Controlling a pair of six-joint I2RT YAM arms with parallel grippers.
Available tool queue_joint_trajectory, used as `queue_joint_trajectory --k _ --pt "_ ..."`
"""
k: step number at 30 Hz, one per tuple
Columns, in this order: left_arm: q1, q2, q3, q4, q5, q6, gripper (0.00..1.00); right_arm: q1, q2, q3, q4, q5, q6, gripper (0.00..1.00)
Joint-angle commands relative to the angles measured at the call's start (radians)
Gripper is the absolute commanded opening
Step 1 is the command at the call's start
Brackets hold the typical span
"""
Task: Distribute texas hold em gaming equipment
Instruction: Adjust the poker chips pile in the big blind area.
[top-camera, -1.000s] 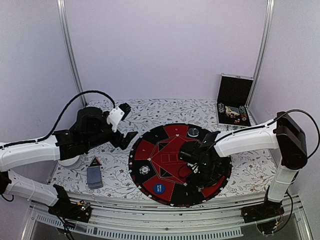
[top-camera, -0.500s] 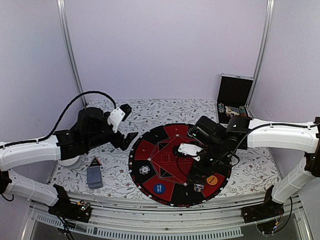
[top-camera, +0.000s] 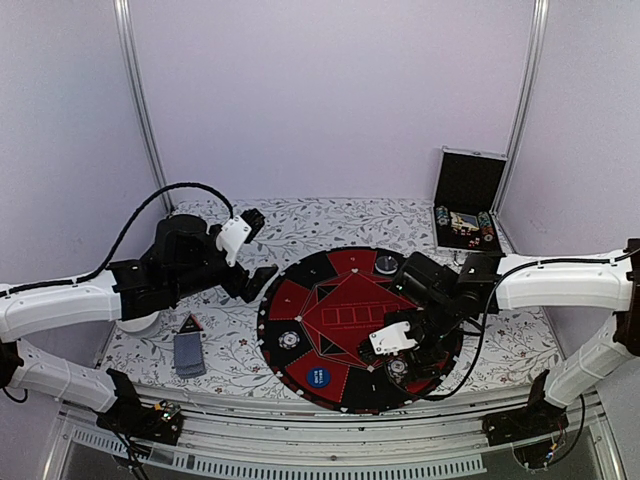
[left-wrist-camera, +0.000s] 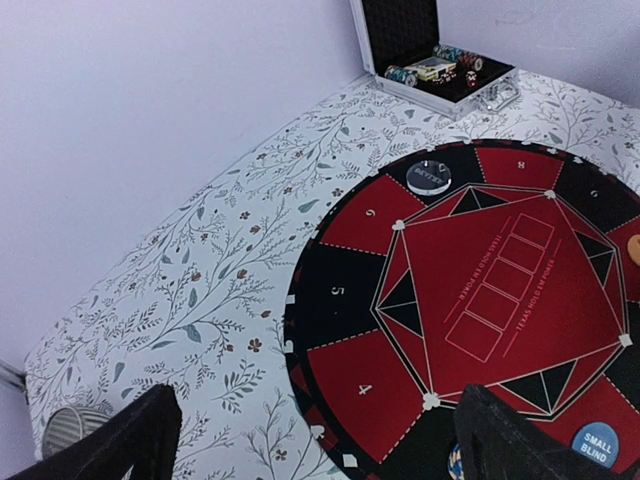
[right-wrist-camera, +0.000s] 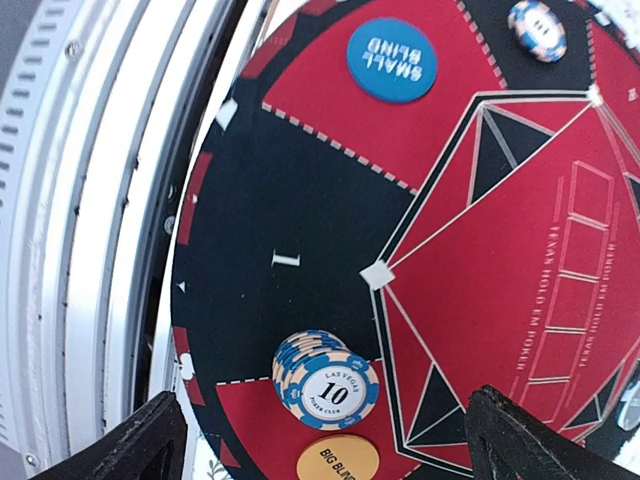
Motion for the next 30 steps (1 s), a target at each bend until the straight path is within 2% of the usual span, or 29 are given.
queue_joint_trajectory --k 1,14,26,30 --pt "0.004 0.001 -0.011 -0.003 0.027 0.004 0.98 -0.021 0.048 -0.011 0.015 -0.018 -0.079 0.99" --pt "0.003 -0.007 -0.009 -0.007 0.045 0.0 0.98 -0.058 0.227 0.011 0.033 0.004 -0.07 1.0" --pt "0.005 -0.002 -0.012 -0.006 0.047 0.006 0.98 -0.015 0.271 0.003 0.055 0.072 -0.037 0.82" --pt "0.005 0.002 -0.012 -0.006 0.049 0.006 0.98 -0.002 0.286 -0.003 0.062 0.08 -0.026 0.73"
